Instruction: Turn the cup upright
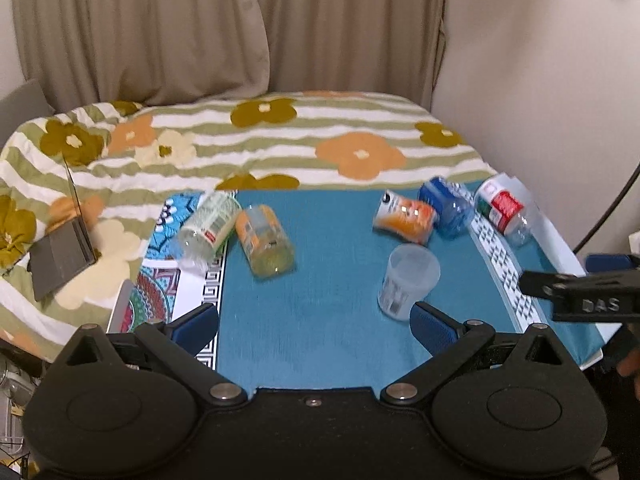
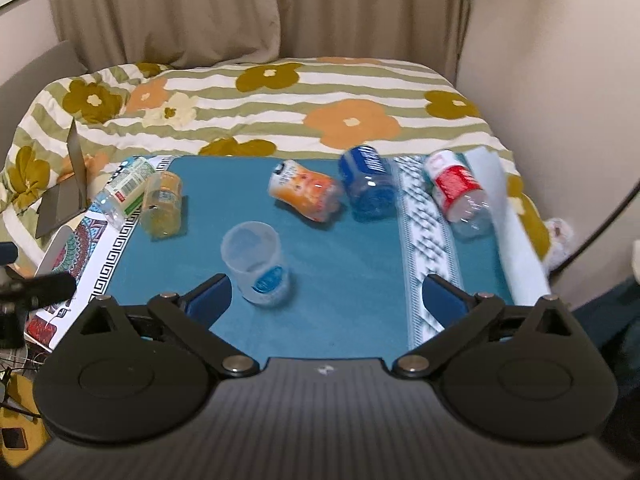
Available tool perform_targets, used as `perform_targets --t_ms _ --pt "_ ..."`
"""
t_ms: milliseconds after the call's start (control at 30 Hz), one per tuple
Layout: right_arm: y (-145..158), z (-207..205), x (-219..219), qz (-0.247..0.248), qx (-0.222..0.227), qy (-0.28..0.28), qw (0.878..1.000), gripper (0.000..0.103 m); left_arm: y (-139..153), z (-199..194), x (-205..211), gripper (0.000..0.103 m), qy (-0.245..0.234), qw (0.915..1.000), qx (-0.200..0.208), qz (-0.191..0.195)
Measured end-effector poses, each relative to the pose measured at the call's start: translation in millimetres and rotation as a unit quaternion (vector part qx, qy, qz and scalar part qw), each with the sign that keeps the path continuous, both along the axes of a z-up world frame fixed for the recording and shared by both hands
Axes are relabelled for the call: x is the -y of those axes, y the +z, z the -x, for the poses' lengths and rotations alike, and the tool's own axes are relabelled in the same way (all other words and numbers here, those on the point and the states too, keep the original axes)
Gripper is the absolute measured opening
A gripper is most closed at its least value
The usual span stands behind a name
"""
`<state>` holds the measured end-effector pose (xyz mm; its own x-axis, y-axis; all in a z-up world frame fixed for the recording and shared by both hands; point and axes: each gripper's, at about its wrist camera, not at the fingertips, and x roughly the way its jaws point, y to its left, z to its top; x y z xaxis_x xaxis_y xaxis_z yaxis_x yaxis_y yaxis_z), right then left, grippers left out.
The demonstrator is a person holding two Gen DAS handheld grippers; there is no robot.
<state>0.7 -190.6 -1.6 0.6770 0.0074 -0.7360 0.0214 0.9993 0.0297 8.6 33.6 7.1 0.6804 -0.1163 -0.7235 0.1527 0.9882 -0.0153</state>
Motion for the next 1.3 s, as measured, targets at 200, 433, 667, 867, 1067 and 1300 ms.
perform_targets --t_ms 200,433,667,867,1067,1300 --pt "4.7 6.9 14.4 -0.002 -0.019 0.000 1.000 0.103 1.4 5.2 10.0 0.103 0.007 0.9999 0.013 -0.003" --pt "3.7 12.2 19.7 -0.013 -0.018 -0.002 1.000 0.103 2.6 11.7 18.9 0.103 0.007 0.9997 0.022 -0.013" --pt "5.6 14.7 23.1 -0.011 -0.016 -0.005 1.000 0.103 4.8 14.4 21.0 0.103 0.013 0.9994 0.028 -0.018" --pt "5.6 15.1 23.8 -0.013 -0.016 -0.005 1.000 0.103 5.6 15.5 21.9 0.103 0.012 0.9992 0.031 -0.021" --pt "6.0 16.3 24.4 -0.013 -0.014 -0.006 1.000 0.103 7.0 16.2 24.2 0.103 0.012 0.9990 0.035 -0.023" --pt "6.3 16.1 25.0 -0.013 -0.014 -0.006 1.000 0.103 8.0 15.8 26.2 0.103 0.010 0.9989 0.039 -0.025"
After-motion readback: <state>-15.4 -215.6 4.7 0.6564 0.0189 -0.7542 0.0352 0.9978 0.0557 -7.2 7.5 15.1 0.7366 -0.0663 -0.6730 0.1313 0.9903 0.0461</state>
